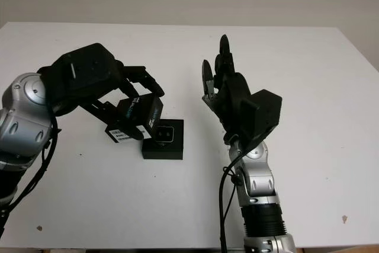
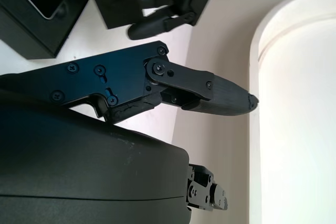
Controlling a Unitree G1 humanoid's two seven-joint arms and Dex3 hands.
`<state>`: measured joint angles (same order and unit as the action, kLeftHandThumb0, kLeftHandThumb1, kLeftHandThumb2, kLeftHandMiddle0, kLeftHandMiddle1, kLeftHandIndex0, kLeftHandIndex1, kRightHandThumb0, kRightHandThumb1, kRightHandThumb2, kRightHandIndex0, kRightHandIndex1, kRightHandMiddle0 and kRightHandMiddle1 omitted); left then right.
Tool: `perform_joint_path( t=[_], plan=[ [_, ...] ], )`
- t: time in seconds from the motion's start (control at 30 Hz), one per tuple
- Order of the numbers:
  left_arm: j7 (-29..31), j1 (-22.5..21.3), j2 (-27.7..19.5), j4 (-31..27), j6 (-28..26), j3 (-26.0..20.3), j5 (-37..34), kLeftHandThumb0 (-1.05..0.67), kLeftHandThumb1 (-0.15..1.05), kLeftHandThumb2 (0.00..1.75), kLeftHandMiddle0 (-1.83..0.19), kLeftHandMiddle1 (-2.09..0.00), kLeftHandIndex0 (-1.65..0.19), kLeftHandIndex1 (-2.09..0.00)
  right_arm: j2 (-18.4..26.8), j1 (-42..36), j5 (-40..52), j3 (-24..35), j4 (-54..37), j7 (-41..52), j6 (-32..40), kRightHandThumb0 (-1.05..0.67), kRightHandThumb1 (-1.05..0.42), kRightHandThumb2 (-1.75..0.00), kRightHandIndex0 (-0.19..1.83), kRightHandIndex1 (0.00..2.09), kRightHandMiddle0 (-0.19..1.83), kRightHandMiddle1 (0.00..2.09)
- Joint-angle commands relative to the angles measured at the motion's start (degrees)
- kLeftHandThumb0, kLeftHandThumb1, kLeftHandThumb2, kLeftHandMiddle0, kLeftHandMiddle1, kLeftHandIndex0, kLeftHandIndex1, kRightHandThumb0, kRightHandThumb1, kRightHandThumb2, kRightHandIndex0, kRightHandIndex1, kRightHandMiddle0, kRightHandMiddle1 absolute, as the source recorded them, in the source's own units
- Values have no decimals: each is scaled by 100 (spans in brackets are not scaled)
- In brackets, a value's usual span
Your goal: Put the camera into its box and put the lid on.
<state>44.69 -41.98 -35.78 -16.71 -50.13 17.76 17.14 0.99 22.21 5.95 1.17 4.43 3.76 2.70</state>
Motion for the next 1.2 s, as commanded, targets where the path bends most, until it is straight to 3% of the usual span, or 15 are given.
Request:
perform_joint_path(
  t=[0.0,0.2,0.43,0.7,1.17],
  plan=[
    [-46,-187,19,9,2,70,-10,-16,95,5,-34,-160,-28,-155,-50,72,-13,24,-117,-46,-135,-77,-105,-70,-19,0,-19,0],
    [-142,-203,71,85,173,218,31,-15,93,5,-30,-149,-29,-156,-172,169,13,83,-98,-196,-243,-80,-105,-74,-19,0,-19,0],
    [-206,-123,168,139,290,229,-30,-13,95,6,-38,-166,-28,-166,-160,310,204,207,-104,-131,-108,-81,-105,-72,-19,0,-19,0],
    [-496,145,353,99,550,170,-54,-11,96,6,-35,-165,-27,-166,-168,234,153,192,-111,-123,-167,-78,-105,-70,-19,0,-19,0],
    [-773,190,628,84,-13,378,97,-7,95,5,-38,-173,-26,-167,-119,199,75,183,-101,-47,-268,-78,-105,-69,-19,0,-19,0]
  ],
)
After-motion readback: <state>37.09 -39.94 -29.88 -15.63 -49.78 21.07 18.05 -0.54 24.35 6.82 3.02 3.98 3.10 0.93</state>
